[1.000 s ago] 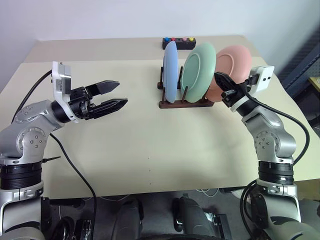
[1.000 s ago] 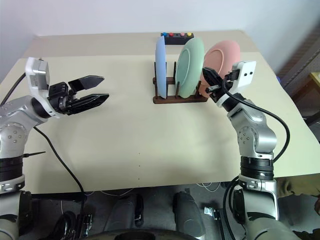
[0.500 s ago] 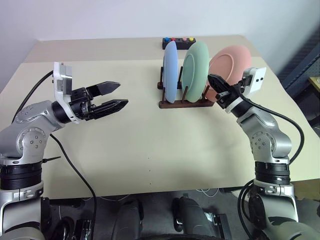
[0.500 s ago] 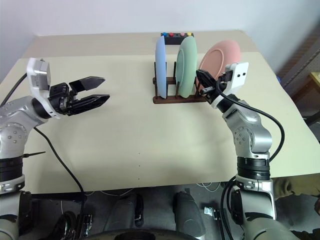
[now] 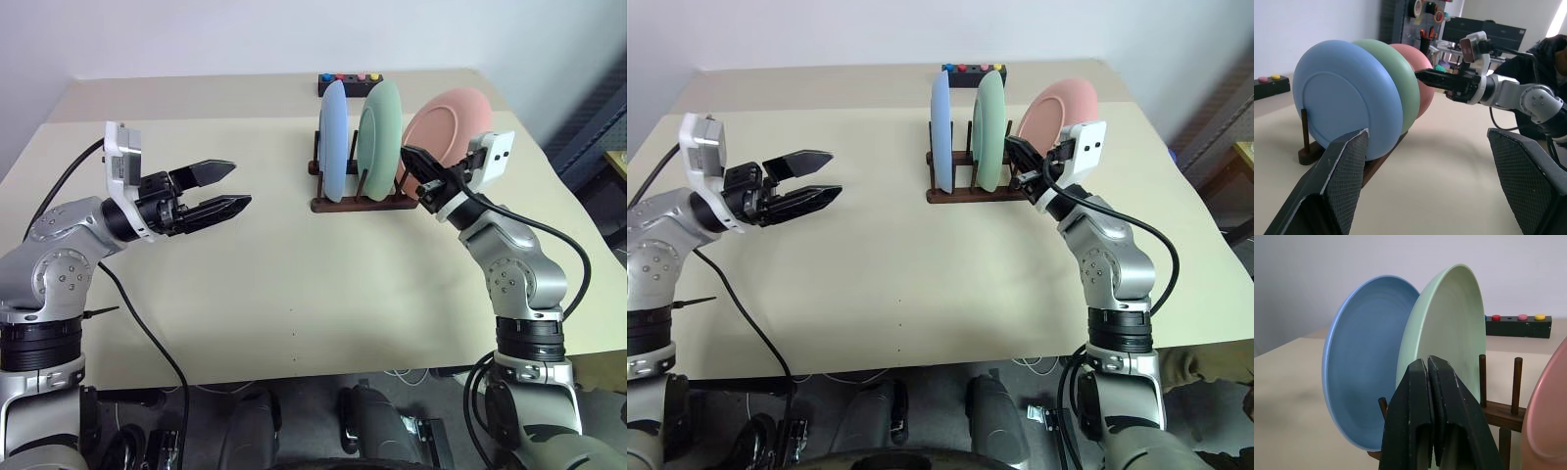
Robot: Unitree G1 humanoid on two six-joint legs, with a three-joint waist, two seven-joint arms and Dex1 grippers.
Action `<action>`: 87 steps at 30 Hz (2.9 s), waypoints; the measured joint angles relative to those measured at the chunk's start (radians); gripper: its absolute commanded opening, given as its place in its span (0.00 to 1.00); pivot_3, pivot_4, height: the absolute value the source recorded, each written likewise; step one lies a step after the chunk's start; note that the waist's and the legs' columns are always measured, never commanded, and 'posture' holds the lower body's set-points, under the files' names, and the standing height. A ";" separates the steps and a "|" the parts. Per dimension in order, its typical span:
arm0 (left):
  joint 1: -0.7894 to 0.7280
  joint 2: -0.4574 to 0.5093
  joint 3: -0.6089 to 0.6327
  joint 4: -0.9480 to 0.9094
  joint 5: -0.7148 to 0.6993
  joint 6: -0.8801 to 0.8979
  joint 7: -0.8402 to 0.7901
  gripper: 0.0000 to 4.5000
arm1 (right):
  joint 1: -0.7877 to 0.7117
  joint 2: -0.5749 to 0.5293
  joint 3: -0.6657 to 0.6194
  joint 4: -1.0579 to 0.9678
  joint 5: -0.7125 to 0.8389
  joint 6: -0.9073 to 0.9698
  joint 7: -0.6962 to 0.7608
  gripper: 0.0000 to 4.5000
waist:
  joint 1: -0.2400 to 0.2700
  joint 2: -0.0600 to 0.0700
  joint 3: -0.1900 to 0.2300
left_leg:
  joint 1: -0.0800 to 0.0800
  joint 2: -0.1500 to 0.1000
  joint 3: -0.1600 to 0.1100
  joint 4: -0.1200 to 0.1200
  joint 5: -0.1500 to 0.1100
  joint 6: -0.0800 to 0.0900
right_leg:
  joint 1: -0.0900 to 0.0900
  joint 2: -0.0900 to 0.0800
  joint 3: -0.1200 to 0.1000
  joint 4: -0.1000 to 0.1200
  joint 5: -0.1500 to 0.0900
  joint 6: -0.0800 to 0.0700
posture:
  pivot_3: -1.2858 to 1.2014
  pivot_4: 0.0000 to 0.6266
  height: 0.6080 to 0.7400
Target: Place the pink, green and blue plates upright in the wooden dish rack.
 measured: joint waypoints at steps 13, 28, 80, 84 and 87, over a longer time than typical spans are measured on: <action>0.004 0.000 -0.005 0.000 0.001 0.005 -0.007 0.89 | -0.080 -0.079 -0.151 0.042 0.011 -0.030 -0.032 0.01 | 0.002 0.000 0.000 | 0.000 0.000 0.000 0.000 0.000 0.000 | 0.000 0.000 0.000 0.000 0.000 0.000 | 0.52 0.24 1.00; 0.011 -0.025 -0.083 -0.021 0.003 0.006 -0.067 0.89 | -0.011 -0.198 -0.218 0.202 -0.115 -0.149 -0.054 0.01 | -0.002 0.000 0.000 | 0.001 0.000 0.001 0.000 0.000 0.000 | 0.000 0.000 0.002 0.000 0.000 0.000 | 0.52 0.24 1.00; 0.048 -0.051 -0.114 -0.056 0.023 -0.003 -0.048 0.89 | -0.063 -0.114 -0.076 0.155 -0.105 -0.078 0.006 0.01 | 0.001 0.000 0.000 | 0.001 0.000 0.002 0.000 0.000 0.000 | 0.000 0.000 0.002 0.001 0.000 0.000 | 0.52 0.24 1.00; 0.048 -0.051 -0.114 -0.056 0.023 -0.003 -0.046 0.89 | -0.063 -0.113 -0.073 0.155 -0.107 -0.079 0.001 0.01 | 0.001 0.000 0.000 | 0.001 0.000 0.002 0.000 0.000 0.000 | 0.000 0.000 0.002 0.001 0.000 0.000 | 0.52 0.24 1.00; 0.048 -0.051 -0.114 -0.056 0.023 -0.003 -0.046 0.89 | -0.069 -0.114 -0.083 0.163 -0.121 -0.098 -0.029 0.01 | 0.001 0.000 0.000 | 0.001 0.000 0.002 0.000 0.000 0.000 | 0.000 0.000 0.002 0.001 0.000 0.000 | 0.52 0.24 1.00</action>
